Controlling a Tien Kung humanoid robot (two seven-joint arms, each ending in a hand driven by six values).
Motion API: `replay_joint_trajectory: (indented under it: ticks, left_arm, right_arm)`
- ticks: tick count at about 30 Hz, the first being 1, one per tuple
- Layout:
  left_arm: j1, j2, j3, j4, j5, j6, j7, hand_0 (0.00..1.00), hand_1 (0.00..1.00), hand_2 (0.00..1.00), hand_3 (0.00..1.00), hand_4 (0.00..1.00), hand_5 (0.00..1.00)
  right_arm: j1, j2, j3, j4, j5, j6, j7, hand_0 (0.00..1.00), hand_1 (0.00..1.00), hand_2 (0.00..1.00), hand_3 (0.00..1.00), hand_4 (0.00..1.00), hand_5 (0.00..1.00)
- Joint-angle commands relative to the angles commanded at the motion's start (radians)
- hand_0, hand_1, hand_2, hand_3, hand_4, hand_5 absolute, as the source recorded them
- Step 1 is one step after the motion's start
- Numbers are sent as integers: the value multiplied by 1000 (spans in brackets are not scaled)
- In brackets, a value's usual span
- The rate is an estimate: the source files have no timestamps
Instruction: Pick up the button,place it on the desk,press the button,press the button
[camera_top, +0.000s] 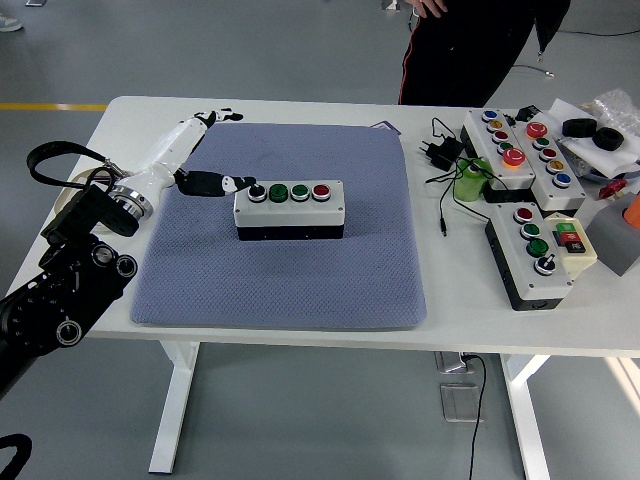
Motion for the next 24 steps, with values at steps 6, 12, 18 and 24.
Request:
replay_joint_trajectory:
  ticks: [6,12,18,24]
  left_arm:
    - [-8,9,36,-161,186,17,187,154,282,306,917,715,2]
    - [-41,2,74,-186,209,-107,289,15,100,150,851,677,12]
    - [-70,-27,124,-135,182,-179,339,2,2,25,810,554,2]
    - [-90,-52,161,-107,176,-214,362,2,2,10,823,473,2]
  right_arm:
    - [0,0,0,0,-2,0,-2,643,509,549,592,251,360]
    - [0,-1,-3,0,4,-1,-1,643,508,549,592,251,360]
    - [0,-2,-8,0,10,-1,1,643,508,549,593,250,359]
    - [-2,-3,-11,0,12,-1,0,643,507,549,592,250,361]
